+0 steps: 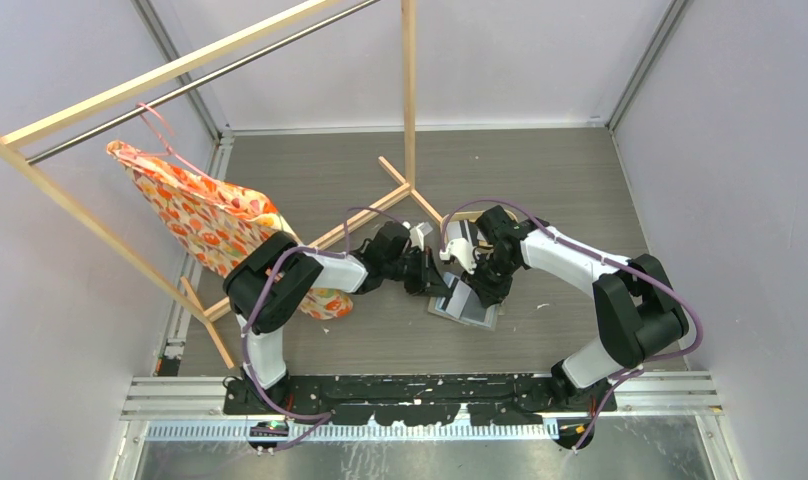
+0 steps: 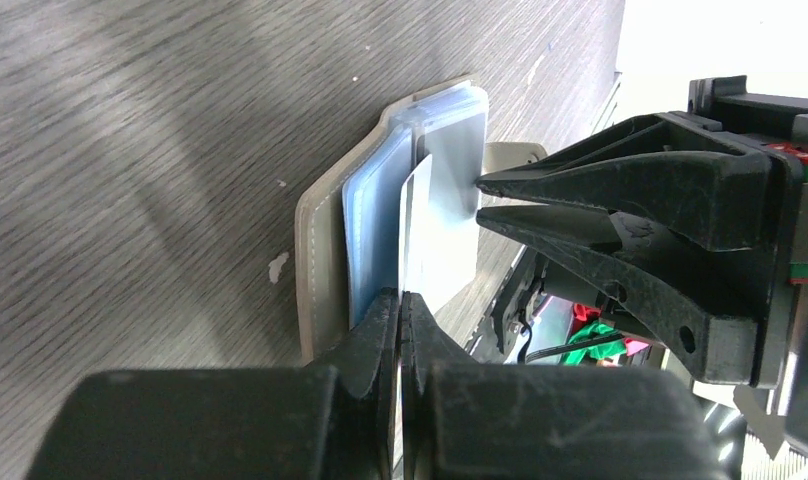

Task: Put the credit cards into the card holder
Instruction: Insert the credit card into the card holder.

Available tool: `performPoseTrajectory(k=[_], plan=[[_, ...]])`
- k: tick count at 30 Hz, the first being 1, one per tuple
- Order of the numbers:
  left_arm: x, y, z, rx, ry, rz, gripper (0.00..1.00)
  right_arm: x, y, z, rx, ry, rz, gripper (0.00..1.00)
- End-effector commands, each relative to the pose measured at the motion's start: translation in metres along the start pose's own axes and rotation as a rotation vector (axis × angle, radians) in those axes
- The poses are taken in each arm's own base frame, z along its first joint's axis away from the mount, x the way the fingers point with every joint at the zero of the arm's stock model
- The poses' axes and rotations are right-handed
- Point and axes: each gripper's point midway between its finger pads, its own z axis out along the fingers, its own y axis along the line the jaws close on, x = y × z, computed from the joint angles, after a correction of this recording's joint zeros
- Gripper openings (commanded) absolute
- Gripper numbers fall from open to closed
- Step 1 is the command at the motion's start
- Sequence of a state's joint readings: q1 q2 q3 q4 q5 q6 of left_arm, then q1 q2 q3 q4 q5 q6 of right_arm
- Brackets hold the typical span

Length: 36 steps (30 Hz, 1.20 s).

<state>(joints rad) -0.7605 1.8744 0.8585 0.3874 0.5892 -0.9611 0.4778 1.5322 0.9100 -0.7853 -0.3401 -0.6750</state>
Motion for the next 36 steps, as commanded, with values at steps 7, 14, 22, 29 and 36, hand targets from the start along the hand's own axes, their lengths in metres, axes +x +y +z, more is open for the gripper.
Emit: performPoseTrajectory(k=[7,14,22,29,36], plan=[[0.0009,-0.0038,-0.0094,-0.040,-0.004,0.019,0.00,0.0025,-0.0042,-0.0028,0.021,0.019,-0.013,0.22],[0.0025,-0.0036,-0.0097,-0.037,0.001,0.012,0.00,0.0020,-0.0035,-0.0033,0.020,0.017,-0.015,0.22],[0.0018,-0.0037,-0.0115,-0.041,-0.009,0.015,0.00,0.0018,-0.0031,-0.0031,0.019,0.017,-0.017,0.22],[0.0016,-0.0015,-0.0125,-0.045,-0.015,0.012,0.00,0.0022,-0.0032,-0.0031,0.018,0.018,-0.017,0.22],[0.0006,0.0000,-0.0144,-0.047,-0.018,0.009,0.00,0.0024,-0.0030,-0.0022,0.017,0.021,-0.018,0.22]])
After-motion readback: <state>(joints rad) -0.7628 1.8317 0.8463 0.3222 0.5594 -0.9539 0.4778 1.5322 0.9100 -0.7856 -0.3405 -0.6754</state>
